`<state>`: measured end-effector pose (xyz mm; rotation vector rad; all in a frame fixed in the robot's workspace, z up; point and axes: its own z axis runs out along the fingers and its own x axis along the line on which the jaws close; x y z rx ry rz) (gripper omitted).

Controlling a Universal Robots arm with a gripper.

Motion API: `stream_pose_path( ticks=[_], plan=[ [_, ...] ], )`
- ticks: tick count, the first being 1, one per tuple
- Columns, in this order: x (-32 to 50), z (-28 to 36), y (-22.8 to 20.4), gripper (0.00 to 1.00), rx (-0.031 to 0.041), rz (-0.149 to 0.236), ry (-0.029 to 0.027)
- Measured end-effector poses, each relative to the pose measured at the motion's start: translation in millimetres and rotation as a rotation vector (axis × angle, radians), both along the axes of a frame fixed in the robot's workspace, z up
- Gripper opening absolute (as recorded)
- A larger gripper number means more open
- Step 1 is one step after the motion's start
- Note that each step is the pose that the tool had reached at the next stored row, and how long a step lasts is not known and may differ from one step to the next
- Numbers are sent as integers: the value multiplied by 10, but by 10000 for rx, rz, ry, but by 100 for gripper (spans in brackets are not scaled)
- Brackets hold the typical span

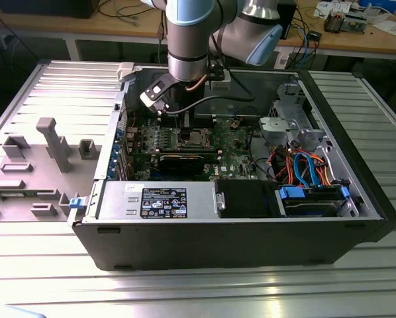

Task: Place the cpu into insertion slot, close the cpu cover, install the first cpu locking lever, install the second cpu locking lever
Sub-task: 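Close the cpu cover, then install the first cpu locking lever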

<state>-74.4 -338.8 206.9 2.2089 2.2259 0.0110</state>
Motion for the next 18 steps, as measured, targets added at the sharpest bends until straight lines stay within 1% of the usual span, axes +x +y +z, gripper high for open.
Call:
stream_pose_path(
  ticks=[1, 2, 5, 13, 18],
  plan=[
    [1, 11, 1, 11, 4, 0, -3],
    [0, 40, -1, 11, -4, 0, 2],
    [17, 44, 0, 11, -4, 1, 2],
    [200, 42, -1, 11, -3, 0, 5],
    [221, 41, 0, 11, -3, 0, 6]
  ],
)
